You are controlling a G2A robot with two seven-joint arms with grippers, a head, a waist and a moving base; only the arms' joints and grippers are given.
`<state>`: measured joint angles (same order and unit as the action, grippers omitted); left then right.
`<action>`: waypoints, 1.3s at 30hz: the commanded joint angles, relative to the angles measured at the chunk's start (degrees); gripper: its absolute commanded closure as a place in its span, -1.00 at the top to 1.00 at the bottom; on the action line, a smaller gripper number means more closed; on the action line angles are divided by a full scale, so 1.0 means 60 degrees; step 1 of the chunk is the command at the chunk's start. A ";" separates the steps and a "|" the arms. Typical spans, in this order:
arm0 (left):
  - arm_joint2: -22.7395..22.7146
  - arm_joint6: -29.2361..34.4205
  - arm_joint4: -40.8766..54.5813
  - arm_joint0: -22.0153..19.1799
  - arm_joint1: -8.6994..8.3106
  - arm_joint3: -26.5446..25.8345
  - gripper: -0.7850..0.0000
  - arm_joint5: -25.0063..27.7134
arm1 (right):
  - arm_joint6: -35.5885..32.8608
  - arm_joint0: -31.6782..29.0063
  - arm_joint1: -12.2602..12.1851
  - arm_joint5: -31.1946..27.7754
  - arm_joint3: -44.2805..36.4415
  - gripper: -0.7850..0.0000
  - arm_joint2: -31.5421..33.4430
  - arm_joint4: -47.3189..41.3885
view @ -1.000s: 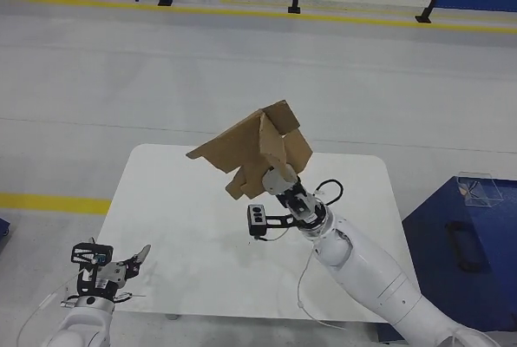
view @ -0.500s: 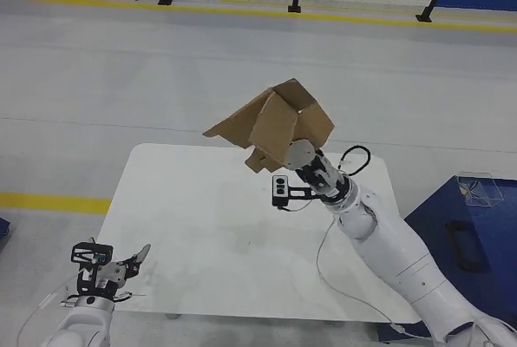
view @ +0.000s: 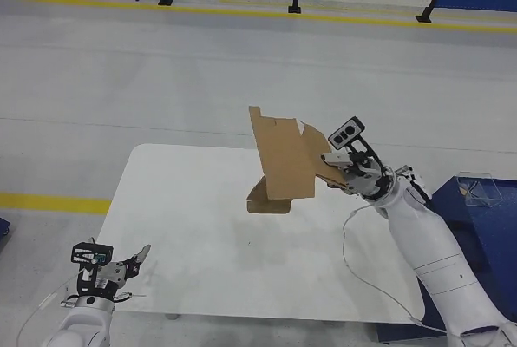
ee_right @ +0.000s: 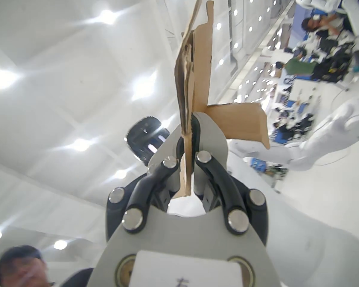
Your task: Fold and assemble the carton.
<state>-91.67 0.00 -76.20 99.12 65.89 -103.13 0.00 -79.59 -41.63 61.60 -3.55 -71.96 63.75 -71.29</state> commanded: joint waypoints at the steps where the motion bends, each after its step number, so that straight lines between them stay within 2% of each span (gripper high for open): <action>1: 0.0000 0.0000 0.0000 0.0000 0.0000 0.0000 1.00 0.0000 | 0.0030 -0.0239 -0.0014 -0.1374 -0.0213 -1.00 0.0375 0.0164; 5: 0.0000 0.0000 0.0000 0.0000 0.0000 0.0000 1.00 0.0000 | -0.0084 -0.0837 -0.0025 -0.3443 -0.0747 -1.00 0.0865 0.0747; 9: 0.0000 0.0000 0.0000 0.0000 0.0000 0.0000 1.00 0.0000 | 0.0911 -0.1584 -0.0055 -0.4436 -0.1883 -1.00 0.1277 0.2432; 14: 0.0000 0.0000 0.0000 0.0000 0.0000 0.0000 1.00 0.0000 | 0.1589 -0.2320 -0.0019 -0.5115 -0.2566 -1.00 0.1338 0.3503; 17: 0.0000 0.0000 0.0000 0.0000 0.0000 0.0000 1.00 0.0000 | 0.1812 -0.2658 0.0008 -0.5337 -0.2830 -1.00 0.1205 0.3729; 18: 0.0000 0.0000 0.0000 0.0000 0.0000 0.0000 1.00 0.0000 | 0.1564 -0.2740 0.0030 -0.5088 -0.2787 -1.00 0.1066 0.3239; 29: 0.0000 0.0000 0.0000 0.0000 0.0000 0.0000 1.00 0.0000 | 0.1564 -0.2740 0.0030 -0.5088 -0.2787 -1.00 0.1066 0.3239; 33: 0.0000 0.0000 0.0000 0.0000 0.0000 0.0000 1.00 0.0000 | 0.2382 -0.2788 -0.0109 -0.5905 -0.3484 -1.00 0.2075 0.5365; 37: 0.0000 0.0000 0.0000 0.0000 0.0000 0.0000 1.00 0.0000 | 0.3935 -0.3160 -0.0297 -0.6985 -0.4757 -1.00 0.4050 0.9529; 39: 0.0000 0.0000 0.0000 0.0000 0.0000 0.0000 1.00 0.0000 | 0.5218 -0.3499 -0.0309 -0.7233 -0.5805 -1.00 0.5275 1.2291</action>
<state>-91.67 0.00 -76.20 99.12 65.89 -103.13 0.00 -53.42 -61.41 59.74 -46.29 -102.56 90.21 -11.82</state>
